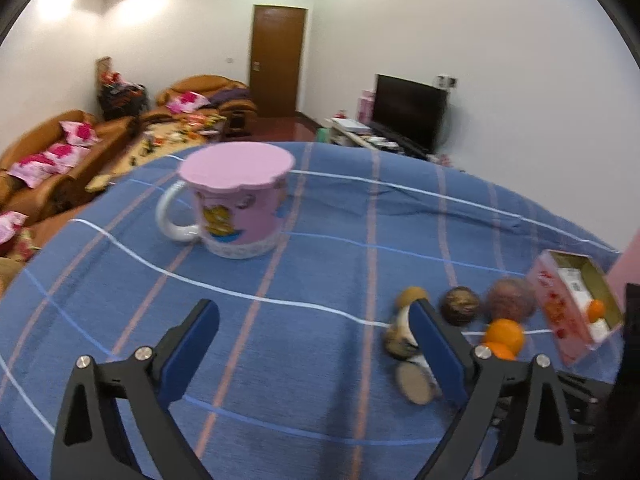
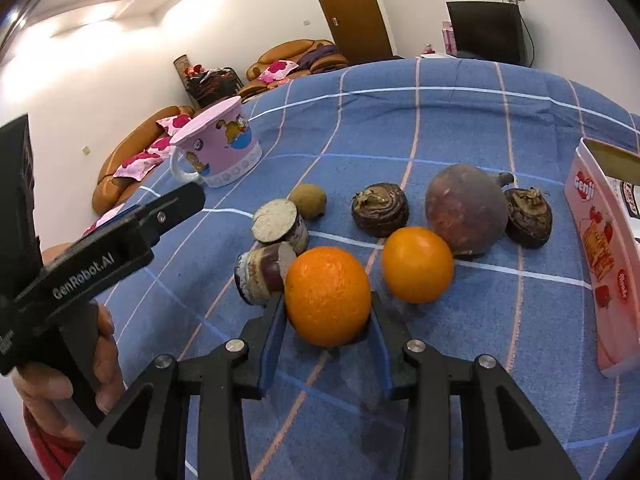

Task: Organize fruits
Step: 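Grasp a large orange with the right tool while the left tool grasps a coconut chunk, then lower the large orange into the tin with the right tool while the left tool releases the coconut chunk there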

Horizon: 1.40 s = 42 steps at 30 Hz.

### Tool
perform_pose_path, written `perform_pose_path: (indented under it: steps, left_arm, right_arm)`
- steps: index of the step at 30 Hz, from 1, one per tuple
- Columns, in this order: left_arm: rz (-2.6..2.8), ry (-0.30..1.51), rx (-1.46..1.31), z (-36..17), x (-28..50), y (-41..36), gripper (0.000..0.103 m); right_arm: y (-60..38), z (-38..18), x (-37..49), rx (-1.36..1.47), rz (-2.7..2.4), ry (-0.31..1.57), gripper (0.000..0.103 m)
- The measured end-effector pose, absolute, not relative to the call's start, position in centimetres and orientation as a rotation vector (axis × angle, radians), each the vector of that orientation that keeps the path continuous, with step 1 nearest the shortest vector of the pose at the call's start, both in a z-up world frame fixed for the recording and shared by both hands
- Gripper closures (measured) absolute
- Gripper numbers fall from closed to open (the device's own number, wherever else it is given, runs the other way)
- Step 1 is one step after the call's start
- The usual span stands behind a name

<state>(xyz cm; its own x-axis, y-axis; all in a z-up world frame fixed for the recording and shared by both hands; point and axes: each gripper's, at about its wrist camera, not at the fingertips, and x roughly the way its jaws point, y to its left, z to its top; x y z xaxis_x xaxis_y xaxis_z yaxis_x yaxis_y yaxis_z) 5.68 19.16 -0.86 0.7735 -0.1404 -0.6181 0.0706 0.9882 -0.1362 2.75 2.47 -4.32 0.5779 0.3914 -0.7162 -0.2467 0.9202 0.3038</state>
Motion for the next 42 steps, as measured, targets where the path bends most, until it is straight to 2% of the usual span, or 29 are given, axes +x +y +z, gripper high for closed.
perform_pose_path:
  steps: [4,7,11,16,18,25,34,42]
  left_arm:
    - [-0.191,0.664,-0.105,-0.5,5.2,18.2,0.008]
    - [-0.266,0.675,-0.086,-0.6,4.9,17.1,0.014]
    - [-0.358,0.746,-0.024,-1.7,4.9,14.5,0.027]
    - [-0.334,0.804,0.094,-3.1,5.4,11.5,0.044]
    - [-0.334,0.847,0.094,-3.6,6.0,11.5,0.057]
    - [-0.341,0.854,0.029,-3.6,6.3,12.3,0.059]
    - [-0.332,0.636,-0.071,-1.1,4.2,13.6,0.059]
    - [-0.273,0.599,-0.084,-0.7,3.7,11.5,0.059]
  right_arm:
    - [1.7,-3.2,1.5,0.172,0.373,0.821,0.063]
    - [0.2,-1.4,0.0,0.170,0.348,0.729,0.063]
    - [-2.6,0.2,-1.4,0.127,0.221,0.620,0.063]
    - [-5.8,0.7,-1.7,0.120,0.129,0.584,0.063]
    - [-6.7,0.8,-1.7,0.136,0.121,0.582,0.063]
    - [-6.4,0.5,-2.0,0.113,0.121,0.585,0.063]
    - [-5.5,1.1,-2.6,0.059,0.135,0.517,0.063]
    - [-7.1,1.5,-2.8,0.020,0.084,0.483,0.063]
